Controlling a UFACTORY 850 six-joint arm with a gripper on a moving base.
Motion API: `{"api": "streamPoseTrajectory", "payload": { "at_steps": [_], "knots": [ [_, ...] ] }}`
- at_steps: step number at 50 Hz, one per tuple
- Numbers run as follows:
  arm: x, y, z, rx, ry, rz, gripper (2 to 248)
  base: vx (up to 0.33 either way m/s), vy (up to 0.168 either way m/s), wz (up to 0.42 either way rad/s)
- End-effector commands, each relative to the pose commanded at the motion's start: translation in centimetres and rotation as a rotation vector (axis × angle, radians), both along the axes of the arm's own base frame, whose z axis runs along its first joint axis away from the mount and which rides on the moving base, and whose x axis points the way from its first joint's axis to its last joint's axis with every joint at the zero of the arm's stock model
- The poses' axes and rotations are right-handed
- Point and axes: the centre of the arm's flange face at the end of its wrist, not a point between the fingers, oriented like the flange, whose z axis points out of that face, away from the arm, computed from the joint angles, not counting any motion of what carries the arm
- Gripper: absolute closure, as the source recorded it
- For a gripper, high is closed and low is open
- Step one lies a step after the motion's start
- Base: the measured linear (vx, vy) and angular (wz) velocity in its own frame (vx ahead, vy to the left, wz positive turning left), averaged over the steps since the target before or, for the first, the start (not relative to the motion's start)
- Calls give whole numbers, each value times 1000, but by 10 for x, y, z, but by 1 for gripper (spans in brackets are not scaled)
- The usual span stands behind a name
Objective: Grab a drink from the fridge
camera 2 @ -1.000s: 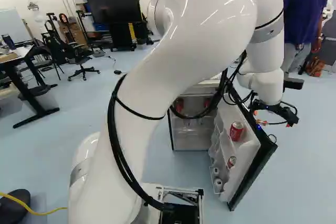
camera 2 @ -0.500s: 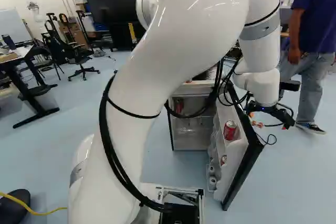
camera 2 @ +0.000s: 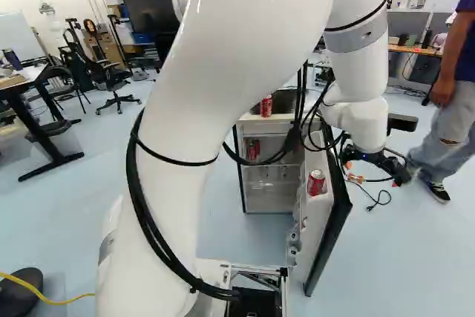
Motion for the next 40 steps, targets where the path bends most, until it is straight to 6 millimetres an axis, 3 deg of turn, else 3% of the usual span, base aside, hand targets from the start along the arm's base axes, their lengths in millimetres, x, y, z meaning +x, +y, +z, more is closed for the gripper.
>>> {"api": "streamPoseTrajectory", "payload": {
  "at_steps": [40],
  "knots": [
    [-26,55,3,37,26,18,3,0,0,0]
  ]
}}
